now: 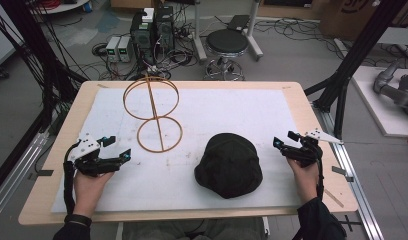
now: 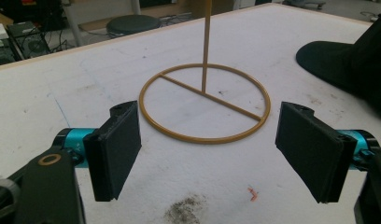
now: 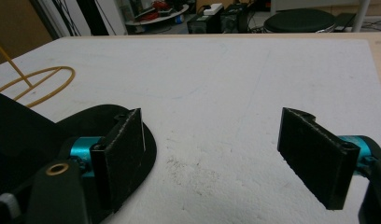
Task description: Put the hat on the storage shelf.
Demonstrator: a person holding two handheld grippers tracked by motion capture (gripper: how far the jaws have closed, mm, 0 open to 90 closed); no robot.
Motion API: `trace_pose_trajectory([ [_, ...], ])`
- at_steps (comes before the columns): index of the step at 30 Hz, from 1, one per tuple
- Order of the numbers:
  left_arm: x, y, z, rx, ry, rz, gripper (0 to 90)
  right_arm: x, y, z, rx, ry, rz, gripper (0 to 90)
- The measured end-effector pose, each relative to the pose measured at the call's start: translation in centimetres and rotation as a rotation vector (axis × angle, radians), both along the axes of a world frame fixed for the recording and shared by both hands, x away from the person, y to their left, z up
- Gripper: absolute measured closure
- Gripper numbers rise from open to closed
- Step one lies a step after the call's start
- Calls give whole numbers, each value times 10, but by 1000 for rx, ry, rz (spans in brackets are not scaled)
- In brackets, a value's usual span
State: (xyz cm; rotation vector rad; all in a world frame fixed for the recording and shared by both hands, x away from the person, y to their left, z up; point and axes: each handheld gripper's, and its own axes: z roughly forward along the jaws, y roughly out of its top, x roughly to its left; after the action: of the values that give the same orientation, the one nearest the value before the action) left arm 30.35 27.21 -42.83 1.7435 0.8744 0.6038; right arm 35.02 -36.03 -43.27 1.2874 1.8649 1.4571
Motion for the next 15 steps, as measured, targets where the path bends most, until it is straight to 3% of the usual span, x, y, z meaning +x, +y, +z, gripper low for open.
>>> trace_pose_trajectory([
  [10,-2,-4,3,6,-1,-22,219,1,1,1,-8,-6,1,221],
  [13,-4,-13,10,-2,-3,-48,212,-1,1,2,-4,-6,-2,222],
  [15,-7,-24,16,0,-17,-92,193,-1,1,2,-8,-13,-2,221],
])
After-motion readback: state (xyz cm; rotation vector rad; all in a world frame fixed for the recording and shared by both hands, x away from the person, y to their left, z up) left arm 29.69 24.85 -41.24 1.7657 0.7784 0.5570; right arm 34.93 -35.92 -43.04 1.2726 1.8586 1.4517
